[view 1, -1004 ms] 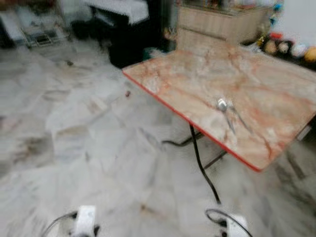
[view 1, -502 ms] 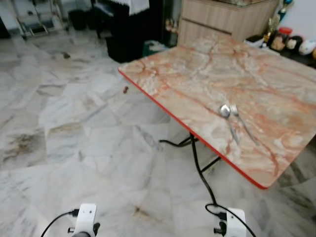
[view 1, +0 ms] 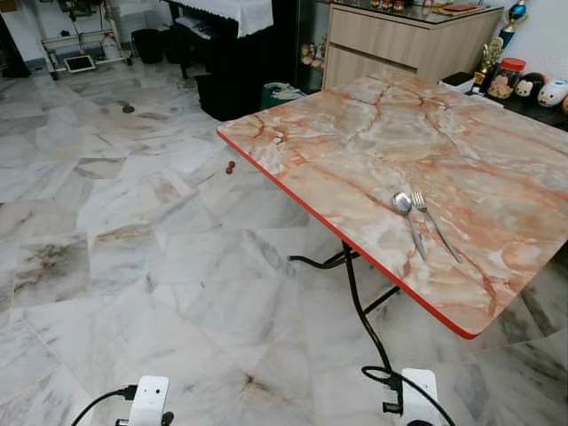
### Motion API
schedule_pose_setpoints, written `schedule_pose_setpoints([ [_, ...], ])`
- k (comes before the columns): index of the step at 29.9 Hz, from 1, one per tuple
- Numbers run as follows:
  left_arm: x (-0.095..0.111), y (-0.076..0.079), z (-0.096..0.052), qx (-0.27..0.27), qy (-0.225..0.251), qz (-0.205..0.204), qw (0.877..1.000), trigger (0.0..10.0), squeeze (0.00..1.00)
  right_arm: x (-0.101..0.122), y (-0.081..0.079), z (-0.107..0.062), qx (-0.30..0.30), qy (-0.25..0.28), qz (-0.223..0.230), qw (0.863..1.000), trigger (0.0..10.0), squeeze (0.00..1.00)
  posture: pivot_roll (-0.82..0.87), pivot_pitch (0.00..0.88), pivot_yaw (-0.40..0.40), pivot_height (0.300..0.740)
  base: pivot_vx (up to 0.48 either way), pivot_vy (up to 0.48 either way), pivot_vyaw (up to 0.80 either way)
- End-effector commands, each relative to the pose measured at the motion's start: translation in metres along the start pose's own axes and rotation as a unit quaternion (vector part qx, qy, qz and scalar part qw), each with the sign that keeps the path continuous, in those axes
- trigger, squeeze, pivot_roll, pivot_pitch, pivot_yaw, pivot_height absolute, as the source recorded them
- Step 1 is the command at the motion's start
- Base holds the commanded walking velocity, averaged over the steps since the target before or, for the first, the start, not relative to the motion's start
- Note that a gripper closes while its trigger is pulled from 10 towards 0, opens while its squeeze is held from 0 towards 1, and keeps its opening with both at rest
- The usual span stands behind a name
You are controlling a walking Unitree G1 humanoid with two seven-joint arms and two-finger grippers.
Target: Setting the table
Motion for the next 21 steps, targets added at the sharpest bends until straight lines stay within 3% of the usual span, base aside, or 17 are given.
schedule_pose_setpoints([
  [1, -0.007, -0.001, -0.001, -0.006, -0.013, 0.016, 1.0, 10.0, 0.0, 0.028, 0.038, -0.001, -0.016, 0.077, 0.026, 0.997, 10.0, 0.0, -0.03, 0.0, 0.015, 0.731, 0.0, 0.0, 0.0],
  [4, -0.005, -0.002, -0.001, -0.005, -0.011, 0.017, 1.0, 10.0, 0.0, 0.05, 0.048, -0.012, -0.011, 0.148, 0.066, 0.987, 10.0, 0.0, -0.03, 0.0, 0.015, 0.731, 0.0, 0.0, 0.0],
  [11, -0.004, -0.004, 0.0, -0.002, -0.011, 0.018, 1.0, 10.0, 0.0, 0.065, 0.041, -0.024, 0.0, 0.189, 0.093, 0.978, 10.0, 0.0, -0.03, 0.0, 0.019, 0.731, 0.0, 0.0, 0.0],
  [17, -0.004, -0.006, 0.0, -0.002, -0.01, 0.02, 1.0, 10.0, 0.0, 0.079, 0.036, -0.054, 0.021, 0.226, 0.123, 0.966, 10.0, 0.0, -0.04, 0.0, 0.024, 0.731, 0.0, 0.0, 0.0],
  [20, -0.003, -0.007, 0.0, -0.002, -0.009, 0.021, 1.0, 10.0, 0.0, 0.097, 0.035, -0.068, 0.026, 0.253, 0.14, 0.957, 10.0, 0.0, -0.05, 0.0, 0.028, 0.731, 0.0, 0.0, 0.0],
  [21, -0.003, -0.007, 0.0, -0.001, -0.009, 0.021, 1.0, 10.0, 0.0, 0.116, 0.032, -0.076, 0.036, 0.277, 0.142, 0.95, 10.0, 0.0, -0.05, 0.0, 0.029, 0.731, 0.0, 0.0, 0.0],
])
Point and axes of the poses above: a point about 5 cm out from each wrist's last joint towards the gripper, its own z axis pointing out of the wrist towards the gripper, its own x axis along the axis of the wrist's last joint, y = z × x, the point moved 6 cm from there along z, pointing out of the wrist towards the gripper, and after that the axes turned 13 degrees about z, right-handed, at the moved point
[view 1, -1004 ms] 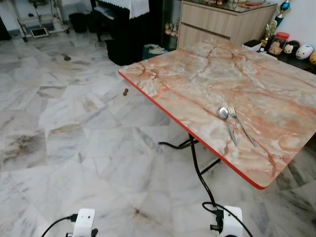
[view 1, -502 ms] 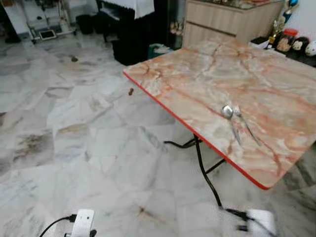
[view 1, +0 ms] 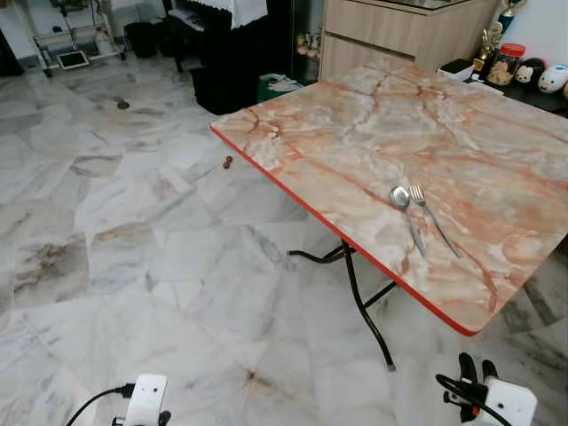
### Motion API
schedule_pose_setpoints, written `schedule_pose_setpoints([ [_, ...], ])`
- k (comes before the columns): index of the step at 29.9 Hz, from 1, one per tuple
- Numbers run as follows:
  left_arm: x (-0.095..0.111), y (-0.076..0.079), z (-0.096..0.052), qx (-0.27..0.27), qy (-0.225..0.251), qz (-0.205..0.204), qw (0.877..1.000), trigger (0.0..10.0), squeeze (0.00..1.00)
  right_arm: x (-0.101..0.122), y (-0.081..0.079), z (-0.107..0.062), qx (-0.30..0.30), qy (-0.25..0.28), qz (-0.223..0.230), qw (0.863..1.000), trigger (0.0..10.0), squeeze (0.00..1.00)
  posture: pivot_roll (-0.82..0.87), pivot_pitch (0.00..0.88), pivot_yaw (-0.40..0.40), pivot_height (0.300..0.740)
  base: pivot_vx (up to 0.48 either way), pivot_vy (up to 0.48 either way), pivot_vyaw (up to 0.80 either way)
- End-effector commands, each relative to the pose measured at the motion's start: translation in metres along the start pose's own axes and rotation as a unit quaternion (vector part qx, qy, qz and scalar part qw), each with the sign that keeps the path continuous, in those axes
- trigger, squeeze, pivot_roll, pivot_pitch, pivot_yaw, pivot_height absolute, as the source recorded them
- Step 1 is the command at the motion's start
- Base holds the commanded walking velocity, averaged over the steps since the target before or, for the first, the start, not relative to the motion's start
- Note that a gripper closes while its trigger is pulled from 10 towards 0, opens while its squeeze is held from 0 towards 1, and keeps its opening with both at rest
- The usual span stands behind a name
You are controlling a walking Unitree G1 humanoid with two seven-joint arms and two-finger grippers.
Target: Setting the table
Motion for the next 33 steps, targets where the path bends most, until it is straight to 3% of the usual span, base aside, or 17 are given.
schedule_pose_setpoints([
  [1, -0.002, 0.0, 0.0, -0.005, -0.007, 0.015, 1.0, 10.0, 0.0, 0.023, -0.011, 0.005, 0.016, 0.029, 0.011, 0.999, 10.0, 0.0, -0.05, 0.0, 0.029, 0.731, 0.0, 0.0, 0.0],
  [2, -0.001, -0.001, 0.0, -0.005, -0.005, 0.016, 1.0, 10.0, 0.0, 0.041, -0.019, 0.011, 0.029, 0.05, 0.012, 0.998, 10.0, 0.0, -0.05, 0.0, 0.023, 0.731, 0.0, 0.0, 0.0],
  [5, 0.0, -0.001, 0.0, -0.003, -0.004, 0.013, 1.0, 10.0, 0.0, 0.068, -0.033, 0.023, 0.047, 0.081, 0.019, 0.995, 10.0, 0.0, -0.04, 0.0, 0.015, 0.731, 0.0, 0.0, 0.0],
  [9, 0.001, -0.001, 0.0, -0.001, -0.003, 0.008, 1.0, 10.0, 0.0, 0.088, -0.049, 0.038, 0.064, 0.101, 0.035, 0.992, 10.0, 0.0, -0.03, 0.0, 0.01, 0.731, 0.0, 0.0, 0.0],
  [12, 0.0, 0.003, 0.0, -0.003, -0.004, 0.004, 1.0, 10.0, 0.0, 0.096, -0.086, 0.065, 0.107, 0.091, 0.075, 0.987, 10.0, 0.0, -0.03, 0.0, 0.011, 0.731, 0.0, 0.0, 0.0],
  [15, -0.001, 0.005, 0.0, -0.002, -0.005, -0.006, 1.0, 10.0, 0.0, 0.098, -0.114, 0.077, 0.146, 0.083, 0.082, 0.982, 10.0, 0.0, -0.01, 0.0, 0.003, 0.731, 0.0, 0.0, 0.0],
  [17, -0.002, 0.003, 0.0, 0.004, -0.005, -0.021, 1.0, 10.0, 0.0, 0.104, -0.142, 0.086, 0.182, 0.081, 0.079, 0.977, 10.0, 0.0, 0.0, 0.0, -0.006, 0.731, 0.0, 0.0, 0.0],
  [20, -0.002, 0.002, 0.0, 0.006, -0.005, -0.023, 1.0, 10.0, 0.0, 0.112, -0.162, 0.092, 0.207, 0.083, 0.078, 0.972, 10.0, 0.0, 0.0, 0.0, -0.006, 0.731, 0.0, 0.0, 0.0],
  [26, -0.005, 0.0, -0.001, 0.011, -0.007, -0.034, 0.999, 10.0, 0.0, 0.122, -0.177, 0.1, 0.221, 0.085, 0.077, 0.969, 10.0, 0.0, 0.01, 0.0, -0.005, 0.731, 0.0, 0.0, 0.0],
  [33, -0.007, -0.001, -0.001, 0.012, -0.007, -0.039, 0.999, 10.0, 0.0, 0.123, -0.172, 0.109, 0.192, 0.085, 0.086, 0.974, 10.0, 0.0, 0.01, 0.0, -0.004, 0.731, 0.0, 0.0, 0.0],
])
Point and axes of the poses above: a point about 5 cm out from each wrist's last joint towards the gripper, its own z axis pointing out of the wrist towards the gripper, its own x axis along the axis of the wrist's last joint, y = z × x, the point moved 6 cm from there along z, pointing out of the wrist towards the gripper, and after that the axes turned 13 degrees about z, right-handed, at the moved point
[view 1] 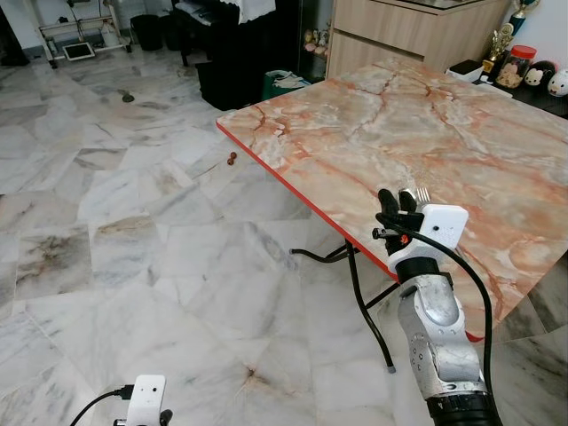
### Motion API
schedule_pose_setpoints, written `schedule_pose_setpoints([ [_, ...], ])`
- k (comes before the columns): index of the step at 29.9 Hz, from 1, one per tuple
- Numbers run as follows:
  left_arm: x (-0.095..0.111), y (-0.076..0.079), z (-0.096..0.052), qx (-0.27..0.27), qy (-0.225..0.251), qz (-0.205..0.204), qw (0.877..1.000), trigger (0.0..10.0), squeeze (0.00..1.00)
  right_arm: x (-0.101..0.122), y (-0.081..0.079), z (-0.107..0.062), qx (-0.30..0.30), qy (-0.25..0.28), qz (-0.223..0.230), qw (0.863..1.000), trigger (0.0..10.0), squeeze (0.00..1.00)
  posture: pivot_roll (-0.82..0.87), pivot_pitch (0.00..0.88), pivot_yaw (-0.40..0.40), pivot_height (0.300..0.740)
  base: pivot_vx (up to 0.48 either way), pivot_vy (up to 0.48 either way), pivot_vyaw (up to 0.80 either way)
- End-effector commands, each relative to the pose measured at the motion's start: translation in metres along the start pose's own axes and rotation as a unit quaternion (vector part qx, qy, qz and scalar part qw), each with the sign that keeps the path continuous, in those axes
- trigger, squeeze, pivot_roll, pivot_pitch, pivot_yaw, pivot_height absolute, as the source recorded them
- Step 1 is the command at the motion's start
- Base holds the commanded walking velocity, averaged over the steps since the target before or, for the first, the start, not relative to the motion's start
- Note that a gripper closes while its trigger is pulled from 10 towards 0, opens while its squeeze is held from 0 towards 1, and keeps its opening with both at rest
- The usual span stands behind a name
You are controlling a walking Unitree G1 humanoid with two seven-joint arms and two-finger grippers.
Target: Setting the table
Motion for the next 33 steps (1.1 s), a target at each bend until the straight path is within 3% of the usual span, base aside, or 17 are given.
schedule_pose_setpoints([
  [1, -0.005, -0.004, -0.001, 0.005, -0.006, -0.006, 1.0, 10.0, 0.0, 0.001, 0.002, 0.003, -0.009, 0.002, 0.007, 1.0, 10.0, 0.0, 0.01, 0.0, -0.002, 0.731, 0.0, 0.0, 0.0],
  [6, -0.003, -0.007, -0.001, 0.013, -0.004, -0.017, 1.0, 10.0, 0.0, 0.004, 0.002, 0.006, -0.014, 0.007, 0.005, 1.0, 10.0, 0.0, 0.01, 0.0, -0.002, 0.731, 0.0, 0.0, 0.0],
  [9, -0.002, -0.011, 0.0, 0.021, -0.002, -0.028, 0.999, 10.0, 0.0, 0.008, 0.014, 0.008, -0.038, 0.014, -0.007, 0.999, 10.0, 0.0, 0.02, 0.0, -0.005, 0.731, 0.0, 0.0, 0.0],
  [10, -0.001, -0.011, 0.0, 0.021, -0.002, -0.028, 0.999, 10.0, 0.0, 0.01, 0.02, 0.008, -0.05, 0.018, -0.014, 0.999, 10.0, 0.0, 0.02, 0.0, -0.005, 0.731, 0.0, 0.0, 0.0],
  [14, 0.002, -0.011, 0.0, 0.021, 0.004, -0.023, 1.0, 10.0, 0.0, 0.026, 0.071, -0.001, -0.136, 0.038, -0.056, 0.988, 10.0, 0.0, 0.02, 0.0, -0.001, 0.731, 0.0, 0.0, 0.0],
  [16, 0.005, -0.01, 0.0, 0.02, 0.007, -0.021, 1.0, 10.0, 0.0, 0.027, 0.086, -0.007, -0.148, 0.035, -0.07, 0.986, 10.0, 0.0, 0.02, 0.0, -0.001, 0.731, 0.0, 0.0, 0.0],
  [20, 0.007, -0.009, 0.001, 0.02, 0.01, -0.021, 1.0, 10.0, 0.0, 0.029, 0.097, -0.013, -0.157, 0.031, -0.084, 0.984, 10.0, 0.0, 0.01, 0.0, 0.001, 0.731, 0.0, 0.0, 0.0],
  [24, 0.011, -0.007, 0.001, 0.019, 0.015, -0.021, 0.999, 10.0, 0.0, 0.028, 0.099, -0.015, -0.16, 0.031, -0.081, 0.983, 10.0, 0.0, 0.01, 0.0, 0.001, 0.731, 0.0, 0.0, 0.0],
  [33, 0.017, -0.006, 0.002, 0.018, 0.024, -0.021, 0.999, 10.0, 0.0, 0.024, 0.065, -0.002, -0.117, 0.04, -0.063, 0.99, 10.0, 0.0, 0.02, 0.0, -0.001, 0.731, 0.0, 0.0, 0.0],
])
Point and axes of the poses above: a point about 5 cm out from each wrist's last joint towards the gripper, its own z axis pointing out of the wrist towards the gripper, its own x axis along the axis of the wrist's last joint, y = z × x, the point moved 6 cm from there along z, pointing out of the wrist towards the gripper, and after that the axes turned 13 degrees about z, right-handed, at the moved point
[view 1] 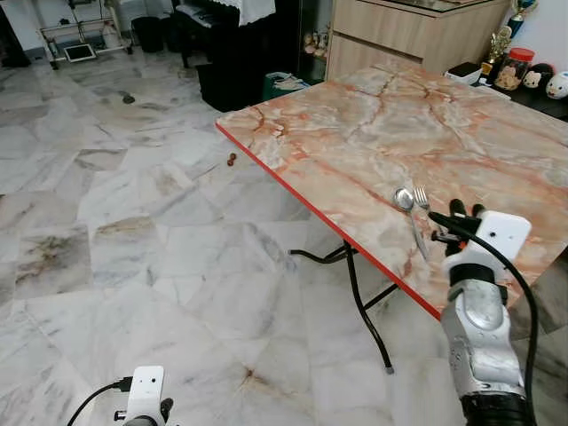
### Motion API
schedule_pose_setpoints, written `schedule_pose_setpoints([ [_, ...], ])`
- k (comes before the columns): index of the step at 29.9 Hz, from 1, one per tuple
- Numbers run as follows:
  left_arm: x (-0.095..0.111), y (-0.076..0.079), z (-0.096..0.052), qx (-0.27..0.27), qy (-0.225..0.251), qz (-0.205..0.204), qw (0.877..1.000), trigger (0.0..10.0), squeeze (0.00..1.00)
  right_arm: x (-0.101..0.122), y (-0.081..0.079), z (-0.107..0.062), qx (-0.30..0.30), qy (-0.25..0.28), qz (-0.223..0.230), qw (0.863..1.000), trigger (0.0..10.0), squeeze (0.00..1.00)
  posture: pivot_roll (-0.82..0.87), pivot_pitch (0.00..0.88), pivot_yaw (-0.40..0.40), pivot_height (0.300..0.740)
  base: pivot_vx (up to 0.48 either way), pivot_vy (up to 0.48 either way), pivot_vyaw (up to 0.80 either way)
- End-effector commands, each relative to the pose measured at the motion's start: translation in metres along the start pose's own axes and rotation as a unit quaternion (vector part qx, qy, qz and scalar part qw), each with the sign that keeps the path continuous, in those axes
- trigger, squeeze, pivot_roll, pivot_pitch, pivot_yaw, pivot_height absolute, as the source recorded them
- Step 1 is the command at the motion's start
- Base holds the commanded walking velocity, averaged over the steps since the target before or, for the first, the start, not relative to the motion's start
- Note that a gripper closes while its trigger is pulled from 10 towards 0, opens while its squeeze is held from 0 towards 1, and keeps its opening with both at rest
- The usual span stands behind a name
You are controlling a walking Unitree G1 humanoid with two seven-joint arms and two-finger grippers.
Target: Setting the table
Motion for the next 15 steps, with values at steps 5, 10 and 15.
schedule_pose_setpoints([
  [5, 0.0016, -0.0019, 0.0001, 0.004, 0.004, 0.002, 1.0, 10.0, 0.0, 0.0046, -0.0061, 0.0014, 0.012, 0.013, -0.002, 1.0, 10.0, 0.0, 0.02, 0.0, -0.003, 0.731, 0.0, 0.0, 0.11],
  [10, 0.0016, -0.0008, 0.0002, 0.001, 0.003, 0.007, 1.0, 10.0, 0.0, 0.005, -0.0061, 0.0011, 0.015, 0.015, 0.001, 1.0, 10.0, 0.0, 0.02, 0.0, -0.005, 0.731, 0.0, 0.0, 0.75],
  [15, 0.0012, -0.0003, 0.0001, 0.001, 0.002, 0.007, 1.0, 10.0, 0.0, 0.0052, -0.0078, 0.0009, 0.018, 0.015, 0.002, 1.0, 10.0, 0.0, 0.02, 0.0, -0.005, 0.731, 0.0, 0.0, 0.8],
])
Point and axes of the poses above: a point about 5 cm out from each wrist's last joint towards the gripper, its own z axis pointing out of the wrist towards the gripper, its own x axis along the axis of the wrist's last joint, y = z × x, the point moved 6 cm from there along z, pointing out of the wrist towards the gripper, and after that the axes turned 13 degrees about z, right-handed, at the moved point
